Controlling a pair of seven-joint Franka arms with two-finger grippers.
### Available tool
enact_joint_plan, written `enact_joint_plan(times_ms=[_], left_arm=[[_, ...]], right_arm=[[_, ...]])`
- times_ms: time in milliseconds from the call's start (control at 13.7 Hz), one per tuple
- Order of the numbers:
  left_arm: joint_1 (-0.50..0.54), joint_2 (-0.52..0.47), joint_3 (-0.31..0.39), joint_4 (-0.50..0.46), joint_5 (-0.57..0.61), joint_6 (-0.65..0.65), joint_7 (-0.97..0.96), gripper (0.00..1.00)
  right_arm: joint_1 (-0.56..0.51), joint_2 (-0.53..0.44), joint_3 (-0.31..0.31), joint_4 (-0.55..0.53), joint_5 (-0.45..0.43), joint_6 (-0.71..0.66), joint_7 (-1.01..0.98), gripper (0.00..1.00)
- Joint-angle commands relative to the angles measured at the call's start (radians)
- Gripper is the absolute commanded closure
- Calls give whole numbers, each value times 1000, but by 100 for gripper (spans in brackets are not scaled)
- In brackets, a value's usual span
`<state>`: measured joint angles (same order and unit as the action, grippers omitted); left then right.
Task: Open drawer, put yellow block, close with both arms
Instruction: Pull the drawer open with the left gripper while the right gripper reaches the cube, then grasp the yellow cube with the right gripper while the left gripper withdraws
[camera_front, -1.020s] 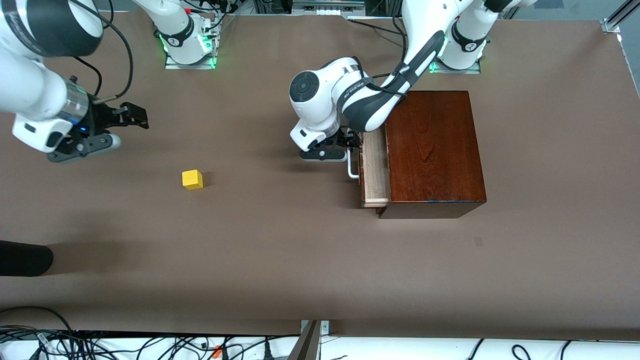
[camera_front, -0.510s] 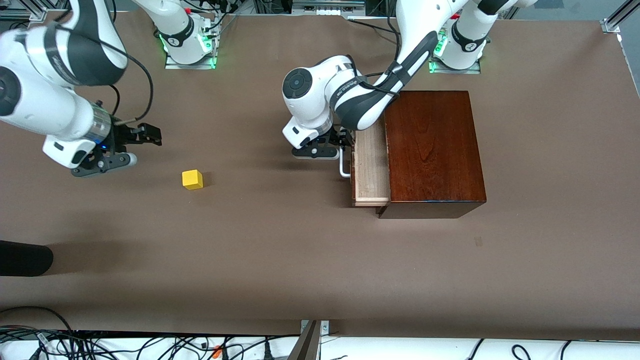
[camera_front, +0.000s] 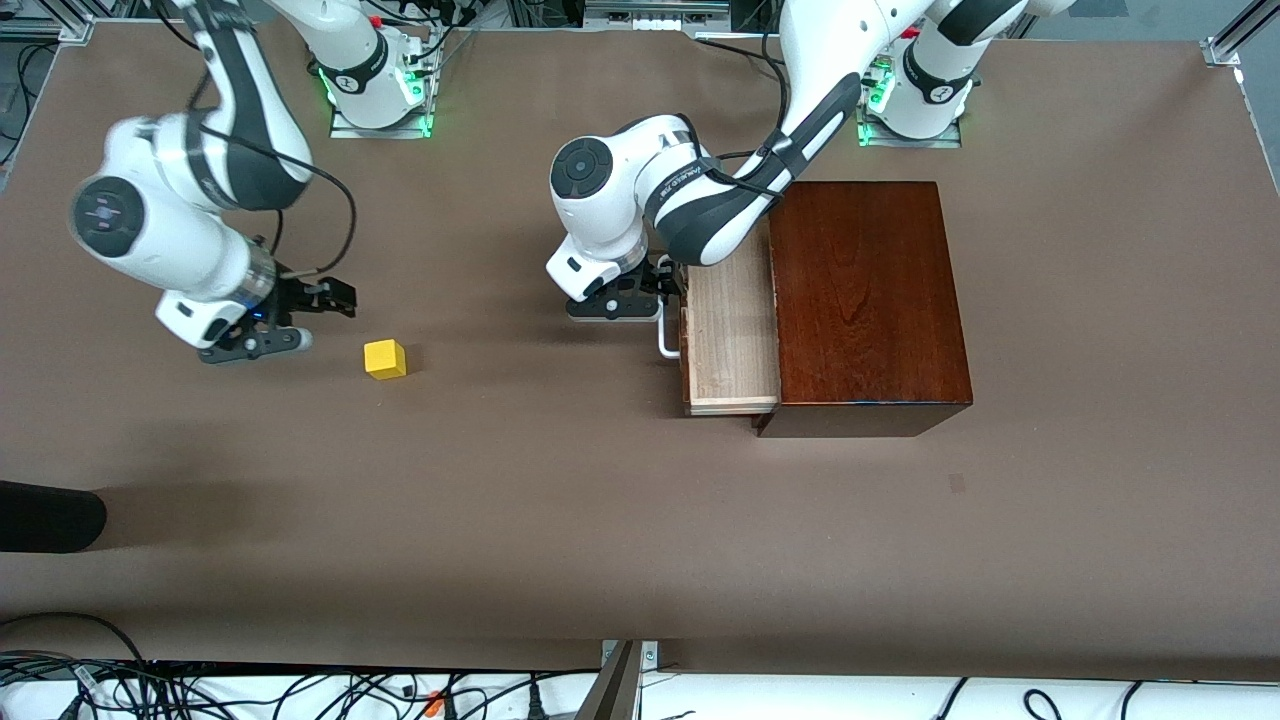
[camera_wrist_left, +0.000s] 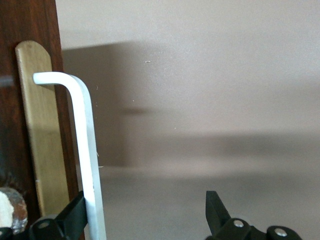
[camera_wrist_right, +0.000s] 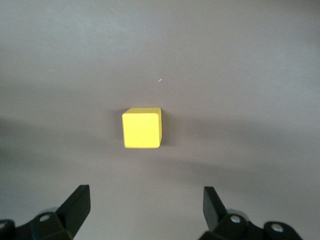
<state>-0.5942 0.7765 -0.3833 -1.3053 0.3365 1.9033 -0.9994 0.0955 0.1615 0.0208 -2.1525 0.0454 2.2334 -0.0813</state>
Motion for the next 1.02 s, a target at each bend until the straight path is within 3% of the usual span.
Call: enact_joint_plan(times_ms=[0,583,728,947], left_arm=[[-24,38,0,55,-17,38,-15,0],[-26,29,0,84,-31,68,-24,0],[26,-28,-8,71,-43,44,-12,0],[156,-144,-29,51,-169,-114,140,0]], right_arm=[[1,53,-1,-55,22,126,8,0],[9,185,41,-55,22,307,54,0],[10,207,47,-55,21,328,51,0],[13,224,47,-55,19,354,41,0]])
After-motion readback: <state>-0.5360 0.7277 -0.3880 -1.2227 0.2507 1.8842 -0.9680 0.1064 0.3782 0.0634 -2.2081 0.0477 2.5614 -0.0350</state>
